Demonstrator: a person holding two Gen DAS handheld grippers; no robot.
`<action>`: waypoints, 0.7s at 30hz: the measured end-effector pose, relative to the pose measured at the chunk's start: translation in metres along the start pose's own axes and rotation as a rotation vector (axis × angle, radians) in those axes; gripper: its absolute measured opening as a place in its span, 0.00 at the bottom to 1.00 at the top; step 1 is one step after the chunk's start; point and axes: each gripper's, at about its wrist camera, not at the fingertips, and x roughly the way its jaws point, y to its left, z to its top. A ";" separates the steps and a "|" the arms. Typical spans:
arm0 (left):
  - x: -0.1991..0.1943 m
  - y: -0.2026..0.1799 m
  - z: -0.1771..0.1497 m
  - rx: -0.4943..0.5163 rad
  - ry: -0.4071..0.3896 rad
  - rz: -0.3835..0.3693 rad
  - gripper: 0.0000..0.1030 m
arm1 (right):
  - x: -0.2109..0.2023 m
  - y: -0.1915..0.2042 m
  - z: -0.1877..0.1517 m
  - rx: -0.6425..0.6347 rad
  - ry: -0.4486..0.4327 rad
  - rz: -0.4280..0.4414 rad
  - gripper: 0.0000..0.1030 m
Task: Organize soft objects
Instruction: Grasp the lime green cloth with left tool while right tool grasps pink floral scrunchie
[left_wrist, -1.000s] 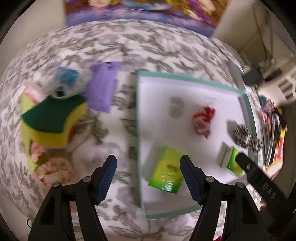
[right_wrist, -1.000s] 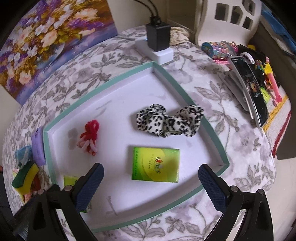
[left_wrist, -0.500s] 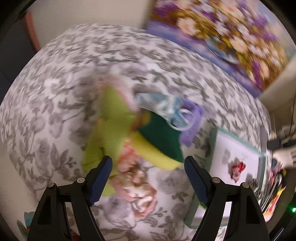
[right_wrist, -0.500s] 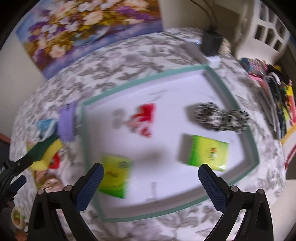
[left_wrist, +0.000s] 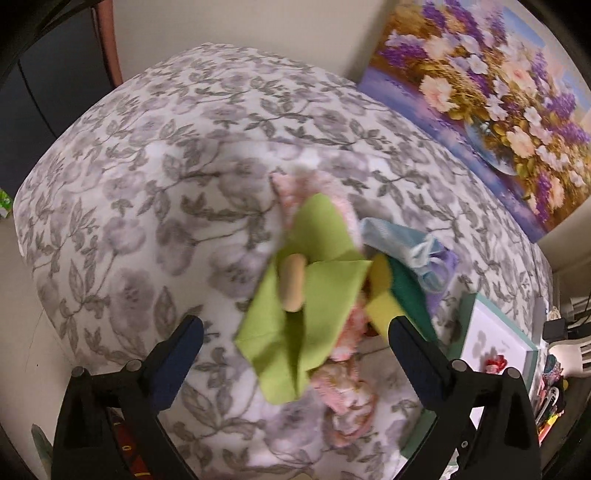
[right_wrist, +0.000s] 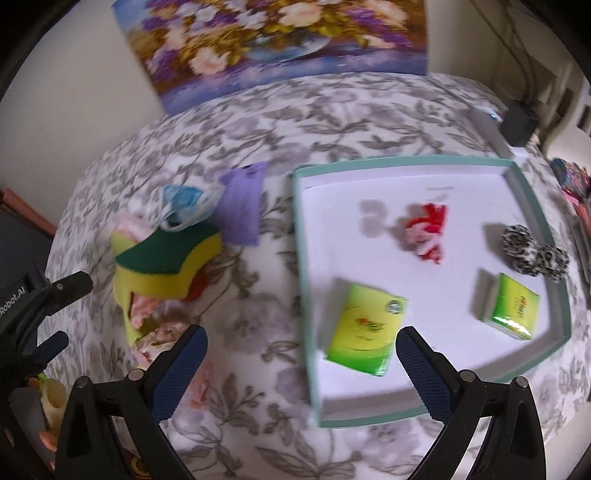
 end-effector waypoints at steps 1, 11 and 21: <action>0.001 0.004 -0.001 -0.005 0.001 0.005 0.97 | 0.003 0.007 -0.001 -0.016 0.007 0.009 1.00; 0.019 0.043 0.000 -0.081 0.045 0.041 0.97 | 0.031 0.050 -0.014 -0.082 0.084 0.089 1.00; 0.048 0.042 -0.002 -0.065 0.147 0.034 0.97 | 0.062 0.067 -0.022 -0.108 0.163 0.099 1.00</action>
